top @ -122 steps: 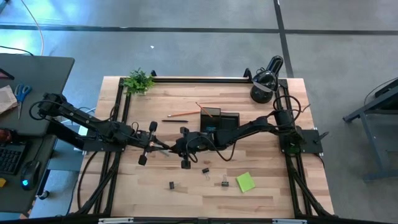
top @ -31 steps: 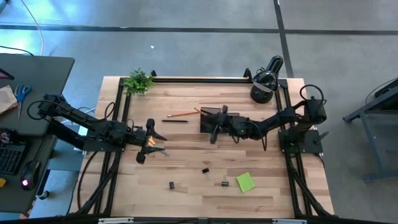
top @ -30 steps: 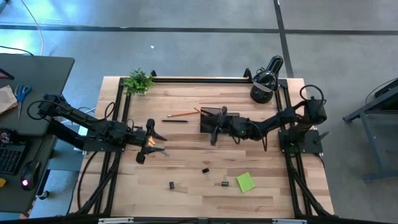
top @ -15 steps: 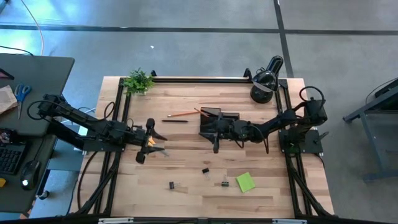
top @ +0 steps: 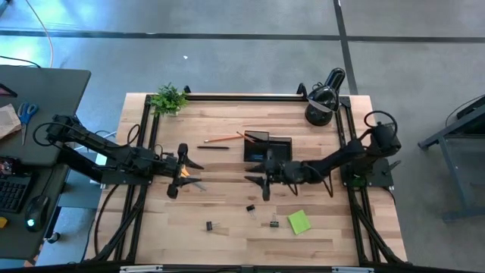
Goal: Pick and place office supplies into organizer
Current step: Put the yellow scissors into the desk organizer
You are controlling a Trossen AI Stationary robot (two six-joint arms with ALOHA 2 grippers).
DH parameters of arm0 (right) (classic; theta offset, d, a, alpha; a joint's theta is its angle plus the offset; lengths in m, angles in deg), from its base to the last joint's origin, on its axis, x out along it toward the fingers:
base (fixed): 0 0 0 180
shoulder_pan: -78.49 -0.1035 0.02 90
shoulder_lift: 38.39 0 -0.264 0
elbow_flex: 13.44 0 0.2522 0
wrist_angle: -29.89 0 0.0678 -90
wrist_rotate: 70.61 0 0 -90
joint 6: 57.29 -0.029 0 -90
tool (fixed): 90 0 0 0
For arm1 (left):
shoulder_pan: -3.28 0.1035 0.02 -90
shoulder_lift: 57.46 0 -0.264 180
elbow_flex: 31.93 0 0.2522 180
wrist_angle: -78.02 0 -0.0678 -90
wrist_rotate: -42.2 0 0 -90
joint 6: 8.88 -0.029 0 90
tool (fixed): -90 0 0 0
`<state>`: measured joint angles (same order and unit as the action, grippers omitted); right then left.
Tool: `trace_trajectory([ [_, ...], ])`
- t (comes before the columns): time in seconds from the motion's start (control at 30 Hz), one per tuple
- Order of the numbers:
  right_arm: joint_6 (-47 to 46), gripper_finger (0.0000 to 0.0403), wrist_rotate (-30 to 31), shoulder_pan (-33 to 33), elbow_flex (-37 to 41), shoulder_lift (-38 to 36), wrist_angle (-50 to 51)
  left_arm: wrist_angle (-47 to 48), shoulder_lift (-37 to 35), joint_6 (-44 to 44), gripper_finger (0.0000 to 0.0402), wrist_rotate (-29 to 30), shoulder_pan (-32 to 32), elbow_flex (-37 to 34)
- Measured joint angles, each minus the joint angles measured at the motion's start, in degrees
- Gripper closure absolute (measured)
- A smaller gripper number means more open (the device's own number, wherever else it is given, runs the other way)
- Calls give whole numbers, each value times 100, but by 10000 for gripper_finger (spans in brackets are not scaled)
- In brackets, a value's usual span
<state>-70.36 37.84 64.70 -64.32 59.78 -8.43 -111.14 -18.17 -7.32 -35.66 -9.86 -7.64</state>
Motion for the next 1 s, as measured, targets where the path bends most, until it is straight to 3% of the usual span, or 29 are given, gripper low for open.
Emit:
trace_trajectory([
  [0.2, -47, 280, 789, -323, 0, 0, 175, -2, -1, 0, 218, 31, 0, 0],
  [0.4, 88, 270, 1057, -390, -363, 223, 255, -21, -1, 2, 218, 282, 0, 0],
  [0.77, 575, 269, 1062, -222, -2508, 2110, 412, 97, -332, 304, 218, 152, 0, -2],
  [1.0, 562, 270, 661, -22, -4067, 3042, 1680, 977, -981, 338, 218, 172, 0, -2],
])
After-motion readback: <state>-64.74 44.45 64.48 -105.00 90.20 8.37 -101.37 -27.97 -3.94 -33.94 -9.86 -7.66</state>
